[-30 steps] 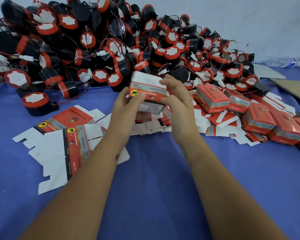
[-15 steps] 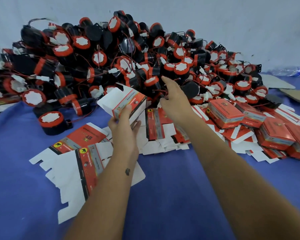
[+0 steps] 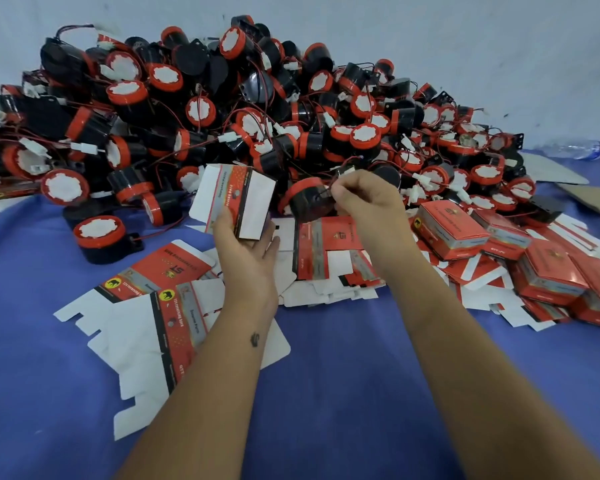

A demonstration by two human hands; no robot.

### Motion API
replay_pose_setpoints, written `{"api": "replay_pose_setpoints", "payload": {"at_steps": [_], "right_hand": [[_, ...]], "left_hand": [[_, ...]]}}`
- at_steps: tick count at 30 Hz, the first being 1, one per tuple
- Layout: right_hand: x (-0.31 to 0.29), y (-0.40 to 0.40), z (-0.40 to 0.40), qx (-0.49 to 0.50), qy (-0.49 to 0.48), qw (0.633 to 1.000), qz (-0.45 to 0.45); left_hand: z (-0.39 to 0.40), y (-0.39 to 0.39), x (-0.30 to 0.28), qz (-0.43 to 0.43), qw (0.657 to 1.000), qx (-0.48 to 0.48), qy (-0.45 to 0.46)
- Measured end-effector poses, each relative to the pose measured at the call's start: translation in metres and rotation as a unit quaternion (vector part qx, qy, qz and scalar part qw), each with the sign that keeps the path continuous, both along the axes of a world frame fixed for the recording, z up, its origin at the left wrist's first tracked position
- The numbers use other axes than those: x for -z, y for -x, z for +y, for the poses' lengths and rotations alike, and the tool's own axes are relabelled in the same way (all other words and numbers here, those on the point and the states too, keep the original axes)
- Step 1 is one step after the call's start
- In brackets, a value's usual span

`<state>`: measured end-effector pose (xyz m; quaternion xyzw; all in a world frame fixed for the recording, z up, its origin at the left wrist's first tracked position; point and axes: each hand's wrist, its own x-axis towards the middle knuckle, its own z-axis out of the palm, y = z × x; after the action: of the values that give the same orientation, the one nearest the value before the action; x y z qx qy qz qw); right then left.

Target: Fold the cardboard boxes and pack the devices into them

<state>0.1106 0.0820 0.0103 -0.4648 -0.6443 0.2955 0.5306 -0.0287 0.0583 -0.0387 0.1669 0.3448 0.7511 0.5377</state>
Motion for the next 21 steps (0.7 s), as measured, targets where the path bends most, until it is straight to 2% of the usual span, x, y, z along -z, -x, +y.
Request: {"api": "replay_pose_setpoints", "payload": {"at_steps": [2,5,7,10,13,14,18,21], "right_hand": [[0.008,-0.007,-0.016,-0.002,0.005,0.999,-0.044],[0.028,-0.02,-0.028,0.075,-0.027,0.969,-0.235],[0.04,-0.026,-0.032,0.111,-0.028,0.948,-0.298],[0.048,-0.03,-0.035,0.106,-0.009,0.943,-0.316],[0.049,-0.024,-0.039,0.05,-0.011,0.963,-0.266],[0.05,-0.021,-0.04,0.049,-0.022,0.96,-0.275],[0.058,-0.007,-0.036,0.132,-0.08,0.902,-0.403],[0.059,-0.003,-0.032,0.162,-0.098,0.894,-0.406]], "left_hand": [[-0.003,-0.002,-0.002,0.007,1.0,0.014,-0.015],[-0.005,-0.005,-0.003,0.05,0.997,0.046,-0.033],[-0.005,-0.008,-0.001,0.077,0.995,0.06,-0.031],[-0.005,-0.015,0.003,0.145,0.987,0.064,-0.013],[-0.004,-0.02,0.009,0.229,0.972,0.053,-0.015],[-0.004,-0.019,0.011,0.25,0.967,0.048,-0.018],[-0.005,-0.019,0.015,0.296,0.954,0.044,-0.032],[-0.004,-0.021,0.015,0.289,0.955,0.05,-0.037]]}}
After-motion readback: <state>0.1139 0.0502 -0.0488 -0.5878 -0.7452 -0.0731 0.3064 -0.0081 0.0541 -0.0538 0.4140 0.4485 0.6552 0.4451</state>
